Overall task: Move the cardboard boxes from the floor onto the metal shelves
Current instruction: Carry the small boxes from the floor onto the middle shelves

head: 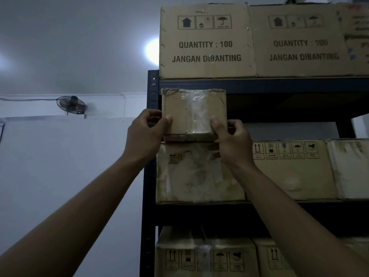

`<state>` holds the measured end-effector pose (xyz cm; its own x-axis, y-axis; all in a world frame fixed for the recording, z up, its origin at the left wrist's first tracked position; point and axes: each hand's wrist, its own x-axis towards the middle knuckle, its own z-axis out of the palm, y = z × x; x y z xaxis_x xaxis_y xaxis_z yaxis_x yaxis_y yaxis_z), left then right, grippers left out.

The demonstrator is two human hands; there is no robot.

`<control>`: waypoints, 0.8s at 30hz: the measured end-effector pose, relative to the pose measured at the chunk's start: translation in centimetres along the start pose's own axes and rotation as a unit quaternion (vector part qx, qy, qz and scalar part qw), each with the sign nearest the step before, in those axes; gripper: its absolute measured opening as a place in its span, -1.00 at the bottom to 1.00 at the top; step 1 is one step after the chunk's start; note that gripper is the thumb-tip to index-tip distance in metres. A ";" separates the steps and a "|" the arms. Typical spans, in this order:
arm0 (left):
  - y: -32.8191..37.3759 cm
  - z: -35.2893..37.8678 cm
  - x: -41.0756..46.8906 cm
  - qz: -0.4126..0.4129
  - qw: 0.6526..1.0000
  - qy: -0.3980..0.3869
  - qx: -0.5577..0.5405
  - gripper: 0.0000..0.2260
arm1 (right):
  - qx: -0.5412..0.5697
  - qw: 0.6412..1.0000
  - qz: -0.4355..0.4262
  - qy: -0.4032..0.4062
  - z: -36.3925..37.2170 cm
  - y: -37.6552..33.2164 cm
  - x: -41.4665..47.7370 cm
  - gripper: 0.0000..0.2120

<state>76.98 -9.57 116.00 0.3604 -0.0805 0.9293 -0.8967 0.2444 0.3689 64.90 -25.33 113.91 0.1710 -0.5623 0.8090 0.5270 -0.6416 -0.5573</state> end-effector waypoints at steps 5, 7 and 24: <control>-3.3 0.6 1.4 0.005 0.991 0.101 0.084 -0.38 | -0.006 0.997 0.016 -0.075 0.0 2.0 2.0 -0.84; -4.5 0.7 1.7 -0.040 0.990 0.109 0.076 -0.22 | -0.014 0.995 0.019 -0.093 0.1 2.8 2.4 -0.90; -10.3 2.3 2.4 -0.126 0.976 0.060 -0.169 -0.43 | -0.149 0.982 -0.116 0.005 2.9 7.4 4.1 -0.76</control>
<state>86.50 -14.50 114.45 0.6043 -0.0697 0.7937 -0.6469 0.5386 0.5398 71.89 -30.88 113.64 0.0660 -0.3868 0.9198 0.2838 -0.8765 -0.3890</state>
